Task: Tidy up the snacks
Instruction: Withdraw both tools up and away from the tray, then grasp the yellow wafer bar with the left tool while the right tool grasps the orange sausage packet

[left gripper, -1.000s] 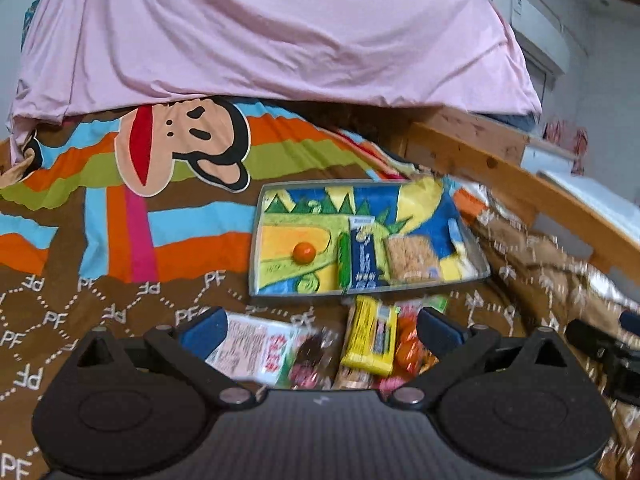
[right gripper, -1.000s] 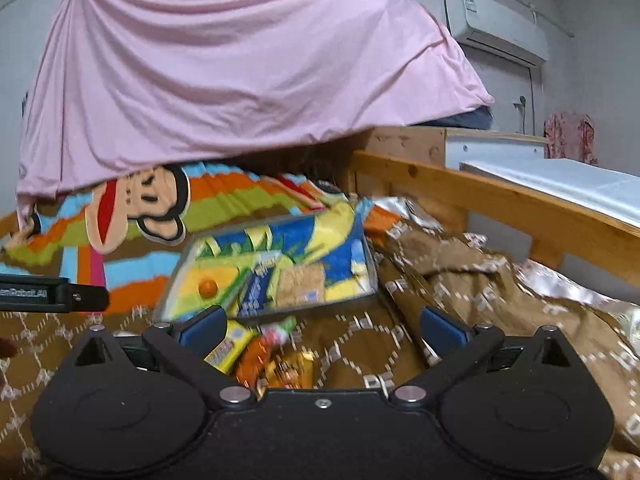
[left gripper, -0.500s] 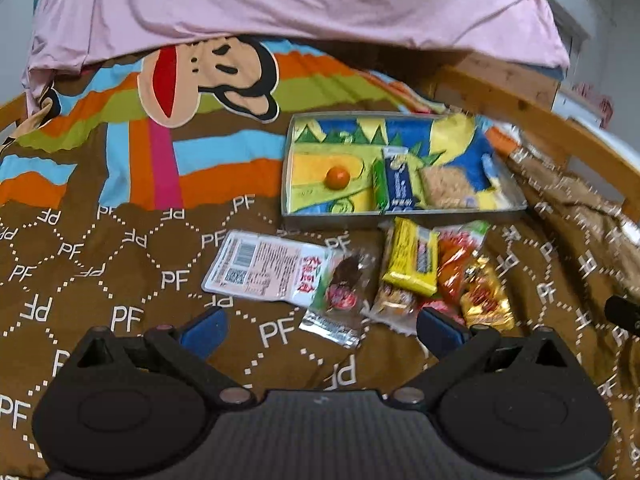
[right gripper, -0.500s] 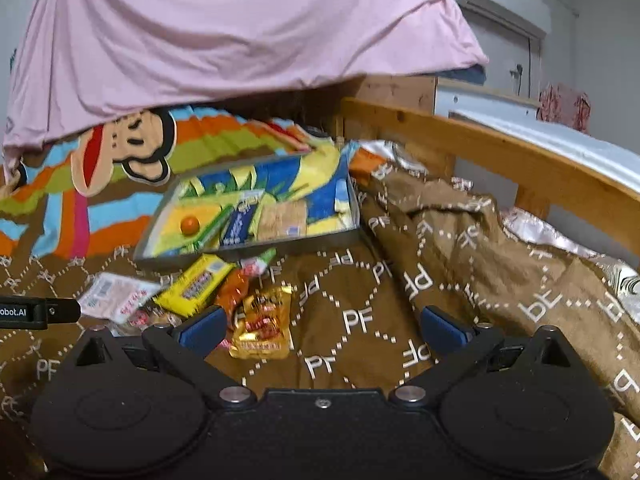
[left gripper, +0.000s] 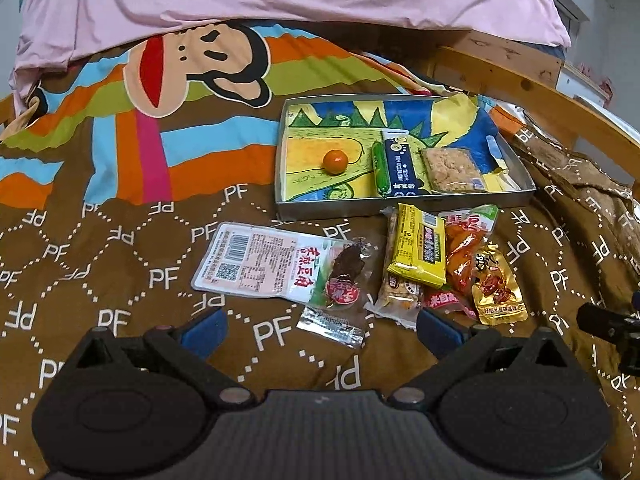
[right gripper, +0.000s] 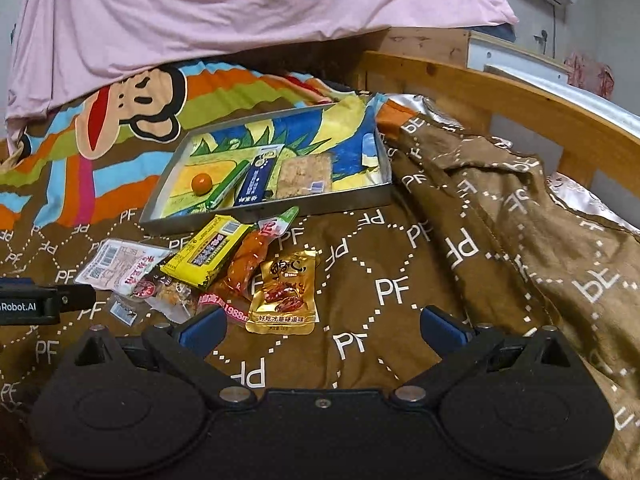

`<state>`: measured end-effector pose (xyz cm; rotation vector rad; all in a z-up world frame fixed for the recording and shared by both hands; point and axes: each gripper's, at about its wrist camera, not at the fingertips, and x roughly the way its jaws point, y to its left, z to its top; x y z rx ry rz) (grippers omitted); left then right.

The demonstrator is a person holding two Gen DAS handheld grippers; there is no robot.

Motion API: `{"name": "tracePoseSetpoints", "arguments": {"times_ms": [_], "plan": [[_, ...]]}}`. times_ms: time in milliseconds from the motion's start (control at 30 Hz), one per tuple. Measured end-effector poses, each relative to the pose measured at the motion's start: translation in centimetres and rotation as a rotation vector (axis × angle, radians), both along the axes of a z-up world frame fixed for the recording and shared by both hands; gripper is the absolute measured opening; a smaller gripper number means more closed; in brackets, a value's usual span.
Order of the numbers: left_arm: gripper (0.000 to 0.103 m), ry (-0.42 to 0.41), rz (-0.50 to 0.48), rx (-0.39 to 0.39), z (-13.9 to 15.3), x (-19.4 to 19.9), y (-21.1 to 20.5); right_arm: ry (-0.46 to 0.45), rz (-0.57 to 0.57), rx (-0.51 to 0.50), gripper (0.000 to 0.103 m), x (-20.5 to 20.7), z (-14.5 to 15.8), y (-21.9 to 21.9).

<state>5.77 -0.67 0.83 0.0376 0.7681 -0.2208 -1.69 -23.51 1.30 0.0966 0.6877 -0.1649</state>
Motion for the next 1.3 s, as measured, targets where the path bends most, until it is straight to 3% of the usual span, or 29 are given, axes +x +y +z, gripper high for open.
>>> {"name": "tracePoseSetpoints", "arguments": {"times_ms": [833, 1300], "plan": [[0.103, -0.023, -0.036, 0.074, -1.1, 2.0, -2.1, 0.005, 0.061, -0.063, 0.102, 2.7, -1.6, 1.0], [0.103, -0.073, -0.056, 0.064, -0.9, 3.3, -2.8, -0.077, 0.126, -0.117, 0.102, 3.3, -1.4, 2.0]]}}
